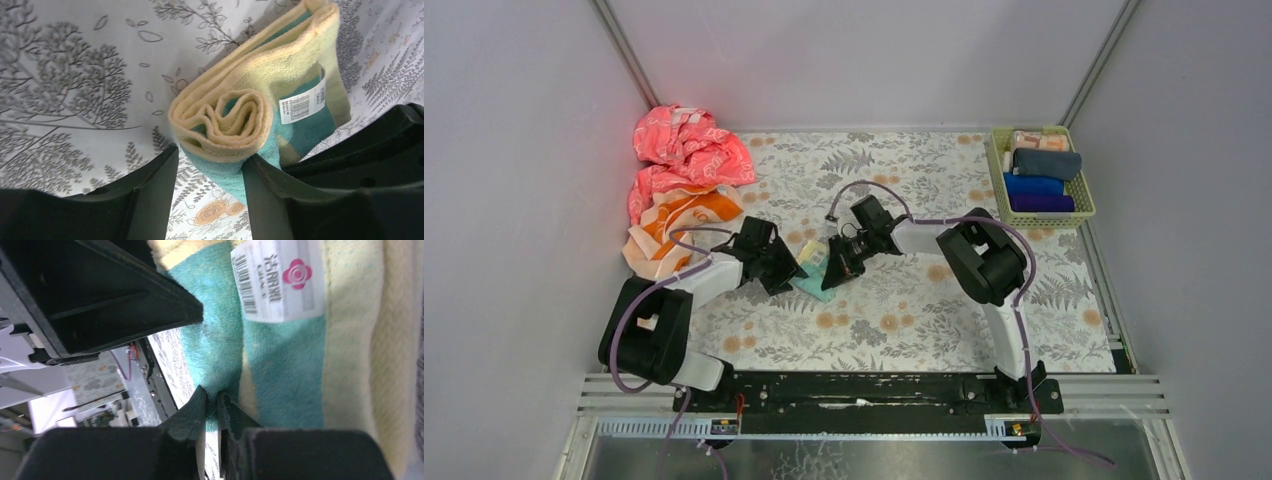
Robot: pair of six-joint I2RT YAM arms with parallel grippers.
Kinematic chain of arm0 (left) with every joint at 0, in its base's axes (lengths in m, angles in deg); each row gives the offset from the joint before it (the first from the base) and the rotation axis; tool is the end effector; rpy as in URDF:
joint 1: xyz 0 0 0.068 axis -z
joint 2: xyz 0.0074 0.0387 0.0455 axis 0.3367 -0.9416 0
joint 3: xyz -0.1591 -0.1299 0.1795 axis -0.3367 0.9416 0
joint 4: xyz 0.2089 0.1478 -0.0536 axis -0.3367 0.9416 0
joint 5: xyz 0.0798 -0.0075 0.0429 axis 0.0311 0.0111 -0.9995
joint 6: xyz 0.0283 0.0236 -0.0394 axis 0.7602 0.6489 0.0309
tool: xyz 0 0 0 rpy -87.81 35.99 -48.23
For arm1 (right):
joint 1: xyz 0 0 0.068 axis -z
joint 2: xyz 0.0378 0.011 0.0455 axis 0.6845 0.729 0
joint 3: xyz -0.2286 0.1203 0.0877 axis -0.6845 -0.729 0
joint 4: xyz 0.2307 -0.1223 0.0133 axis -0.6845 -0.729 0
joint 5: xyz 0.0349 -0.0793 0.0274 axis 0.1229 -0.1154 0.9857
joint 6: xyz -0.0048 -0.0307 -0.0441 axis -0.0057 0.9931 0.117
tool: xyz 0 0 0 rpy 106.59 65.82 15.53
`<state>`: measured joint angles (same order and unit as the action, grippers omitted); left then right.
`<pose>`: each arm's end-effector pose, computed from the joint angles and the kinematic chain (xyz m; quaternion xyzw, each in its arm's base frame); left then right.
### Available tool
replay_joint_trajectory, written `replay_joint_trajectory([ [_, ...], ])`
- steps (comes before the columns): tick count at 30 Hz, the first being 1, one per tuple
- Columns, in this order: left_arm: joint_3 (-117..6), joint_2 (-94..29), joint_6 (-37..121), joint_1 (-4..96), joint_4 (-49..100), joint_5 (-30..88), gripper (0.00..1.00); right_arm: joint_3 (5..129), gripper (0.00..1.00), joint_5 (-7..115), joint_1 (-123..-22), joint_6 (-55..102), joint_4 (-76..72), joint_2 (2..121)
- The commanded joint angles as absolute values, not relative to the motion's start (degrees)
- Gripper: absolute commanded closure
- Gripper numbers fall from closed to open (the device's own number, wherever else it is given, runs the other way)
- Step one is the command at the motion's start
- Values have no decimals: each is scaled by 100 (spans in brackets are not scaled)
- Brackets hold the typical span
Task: Roll the towels
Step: Roll the towel into the bin.
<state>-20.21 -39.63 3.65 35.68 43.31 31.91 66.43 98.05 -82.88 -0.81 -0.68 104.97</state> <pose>0.2414 -0.0762 0.1475 -0.2556 0.9290 -0.2146 0.1597 0.3187 0.3008 0.1125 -0.2162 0.8279 0.5172 0.0193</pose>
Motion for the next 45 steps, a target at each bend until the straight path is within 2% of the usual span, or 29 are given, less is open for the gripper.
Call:
replay_joint_trajectory([
  [1,-1935,-4322,572,3541,4181,3010,52,6602,80,8446,-8342,720,-925,9688],
  [8,-1940,-4382,651,3541,4296,2968,52,6561,55,5868,-9170,1939,-1527,8535],
  [11,-1966,-4386,673,3536,4335,2963,52,6416,50,4893,-9766,2536,-1305,8338],
  [16,-2003,-4390,673,3540,4364,2998,52,6058,46,3960,-10424,3519,-682,8330],
  [24,-2036,-4417,691,3535,4383,3043,52,5898,45,2864,-10905,4517,-184,8844],
  [32,-2061,-4467,726,3541,4369,3093,52,5868,45,2842,-10931,5036,-11,9368],
  [36,-2100,-4450,756,3531,4376,3104,51,6043,49,2984,-10914,5146,-289,9724],
  [37,-2111,-4431,767,3534,4389,3097,50,6129,53,3102,-10887,5113,-466,9816],
  [39,-2134,-4363,794,3515,4421,3083,49,6335,71,3434,-10810,4967,-842,9975],
  [40,-2147,-4313,796,3500,4437,3082,48,6419,76,3660,-10757,4860,-1030,10012],
  [45,-2096,-3837,694,3413,4482,3127,40,6755,92,5418,-10292,4059,-1771,9855],
])
